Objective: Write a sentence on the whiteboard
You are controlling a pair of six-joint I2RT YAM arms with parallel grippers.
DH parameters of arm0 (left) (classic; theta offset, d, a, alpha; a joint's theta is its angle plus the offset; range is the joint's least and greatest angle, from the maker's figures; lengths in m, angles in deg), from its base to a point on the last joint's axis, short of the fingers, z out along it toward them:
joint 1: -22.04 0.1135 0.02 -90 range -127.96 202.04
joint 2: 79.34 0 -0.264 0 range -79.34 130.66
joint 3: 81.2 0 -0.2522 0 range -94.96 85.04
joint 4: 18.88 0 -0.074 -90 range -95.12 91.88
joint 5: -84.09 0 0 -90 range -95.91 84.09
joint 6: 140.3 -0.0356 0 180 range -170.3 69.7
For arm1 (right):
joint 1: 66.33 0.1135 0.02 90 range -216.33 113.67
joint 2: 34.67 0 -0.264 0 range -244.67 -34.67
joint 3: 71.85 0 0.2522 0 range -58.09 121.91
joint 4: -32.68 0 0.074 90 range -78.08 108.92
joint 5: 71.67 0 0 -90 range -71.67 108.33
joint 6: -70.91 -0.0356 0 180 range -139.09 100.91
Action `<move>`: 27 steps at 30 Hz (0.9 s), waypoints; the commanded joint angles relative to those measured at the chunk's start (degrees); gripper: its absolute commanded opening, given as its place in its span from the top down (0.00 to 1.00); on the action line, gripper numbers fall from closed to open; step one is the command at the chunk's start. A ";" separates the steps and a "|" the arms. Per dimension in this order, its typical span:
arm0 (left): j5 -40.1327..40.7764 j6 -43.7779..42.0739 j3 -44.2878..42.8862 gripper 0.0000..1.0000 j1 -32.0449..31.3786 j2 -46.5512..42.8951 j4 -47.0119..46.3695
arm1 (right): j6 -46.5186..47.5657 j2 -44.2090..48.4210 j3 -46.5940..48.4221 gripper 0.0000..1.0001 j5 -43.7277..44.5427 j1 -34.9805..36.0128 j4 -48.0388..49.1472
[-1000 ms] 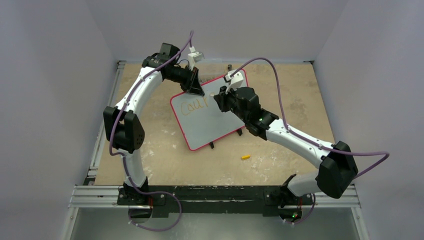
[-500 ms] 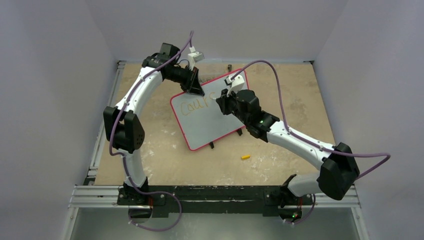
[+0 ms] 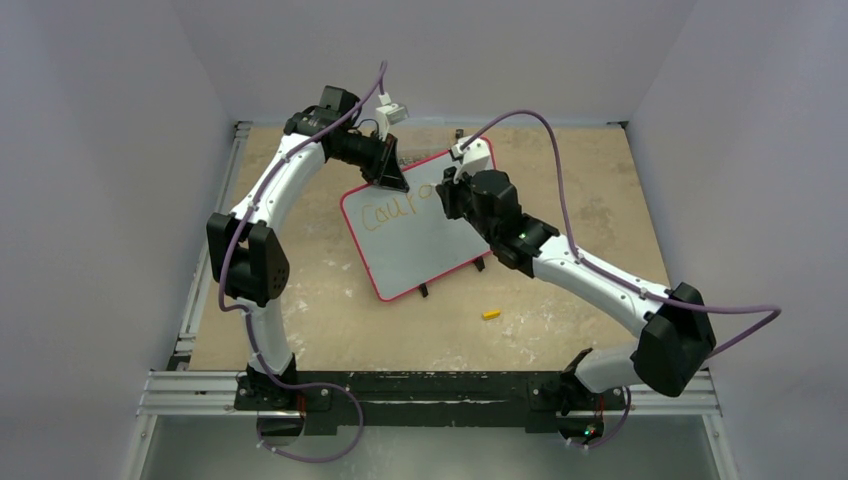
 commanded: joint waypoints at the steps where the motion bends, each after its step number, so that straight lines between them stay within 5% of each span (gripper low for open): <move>1: -3.13 -2.12 -0.89 1.00 -2.08 -0.44 0.02 | 1.12 -1.12 3.23 1.00 1.05 -0.45 1.28; 27: -2.86 -2.04 -0.61 1.00 -2.12 -0.63 -0.07 | -0.46 2.90 -3.48 1.00 2.42 -0.45 0.39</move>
